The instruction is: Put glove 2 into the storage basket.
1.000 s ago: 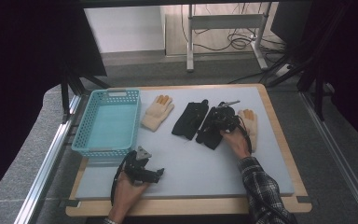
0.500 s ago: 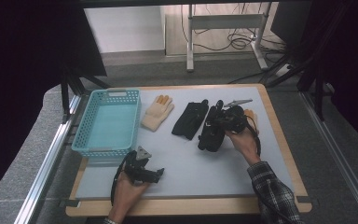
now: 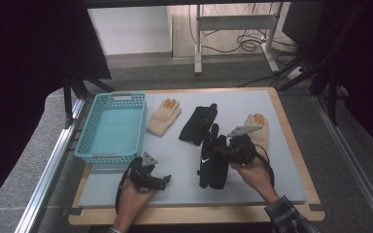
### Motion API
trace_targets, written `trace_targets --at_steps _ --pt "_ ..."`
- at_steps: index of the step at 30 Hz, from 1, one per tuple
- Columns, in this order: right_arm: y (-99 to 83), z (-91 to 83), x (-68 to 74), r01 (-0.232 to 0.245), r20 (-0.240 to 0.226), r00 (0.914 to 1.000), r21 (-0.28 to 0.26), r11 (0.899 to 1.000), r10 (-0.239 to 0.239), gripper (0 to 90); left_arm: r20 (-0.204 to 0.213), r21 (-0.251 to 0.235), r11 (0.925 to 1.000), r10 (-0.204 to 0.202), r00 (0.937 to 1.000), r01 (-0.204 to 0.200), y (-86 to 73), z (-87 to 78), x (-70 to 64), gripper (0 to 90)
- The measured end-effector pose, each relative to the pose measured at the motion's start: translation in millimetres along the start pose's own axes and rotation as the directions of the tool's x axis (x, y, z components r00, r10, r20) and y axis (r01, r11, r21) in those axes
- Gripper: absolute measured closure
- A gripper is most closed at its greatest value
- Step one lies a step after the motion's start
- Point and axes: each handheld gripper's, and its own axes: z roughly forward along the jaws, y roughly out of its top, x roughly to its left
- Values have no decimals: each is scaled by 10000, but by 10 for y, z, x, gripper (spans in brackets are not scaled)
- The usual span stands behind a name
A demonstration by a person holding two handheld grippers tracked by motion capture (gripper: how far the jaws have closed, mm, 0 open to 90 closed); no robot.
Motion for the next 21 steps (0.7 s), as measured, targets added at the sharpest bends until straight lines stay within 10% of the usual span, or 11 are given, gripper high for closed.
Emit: trace_targets --at_steps 11,21 --pt "-366 300 120 423 -268 9988 758 9962 -403 815 7 32 10000 -5 10000 5 0 -3 0 19" --pt "-214 254 32 521 65 9986 304 9982 -523 588 12 25 10000 -9 10000 8 0 -2 0 19"
